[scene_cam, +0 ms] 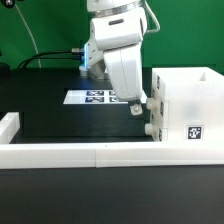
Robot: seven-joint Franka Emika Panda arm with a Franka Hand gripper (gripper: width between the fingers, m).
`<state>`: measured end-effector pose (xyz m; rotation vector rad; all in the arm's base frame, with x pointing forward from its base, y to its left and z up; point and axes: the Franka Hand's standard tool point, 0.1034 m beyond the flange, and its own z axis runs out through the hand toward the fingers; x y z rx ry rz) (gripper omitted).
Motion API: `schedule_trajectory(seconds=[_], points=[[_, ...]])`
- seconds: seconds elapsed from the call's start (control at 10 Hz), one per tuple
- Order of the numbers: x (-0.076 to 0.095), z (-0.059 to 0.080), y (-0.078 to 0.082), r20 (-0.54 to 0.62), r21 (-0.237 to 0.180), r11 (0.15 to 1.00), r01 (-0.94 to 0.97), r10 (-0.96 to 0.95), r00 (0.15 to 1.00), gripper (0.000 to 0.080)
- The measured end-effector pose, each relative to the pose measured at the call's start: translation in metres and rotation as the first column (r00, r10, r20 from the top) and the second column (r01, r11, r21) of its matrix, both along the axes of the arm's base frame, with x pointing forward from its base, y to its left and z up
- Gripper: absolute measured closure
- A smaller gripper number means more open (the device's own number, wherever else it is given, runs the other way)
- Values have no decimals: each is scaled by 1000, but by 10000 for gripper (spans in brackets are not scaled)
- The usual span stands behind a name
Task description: Assemble drawer
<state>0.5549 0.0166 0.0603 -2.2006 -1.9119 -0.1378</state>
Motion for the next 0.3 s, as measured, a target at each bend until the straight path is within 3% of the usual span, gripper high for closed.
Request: schedule_trajectory(seconds=[0.3], points=[[0,0,-1,0,0,1000,1,-1,1000,150]])
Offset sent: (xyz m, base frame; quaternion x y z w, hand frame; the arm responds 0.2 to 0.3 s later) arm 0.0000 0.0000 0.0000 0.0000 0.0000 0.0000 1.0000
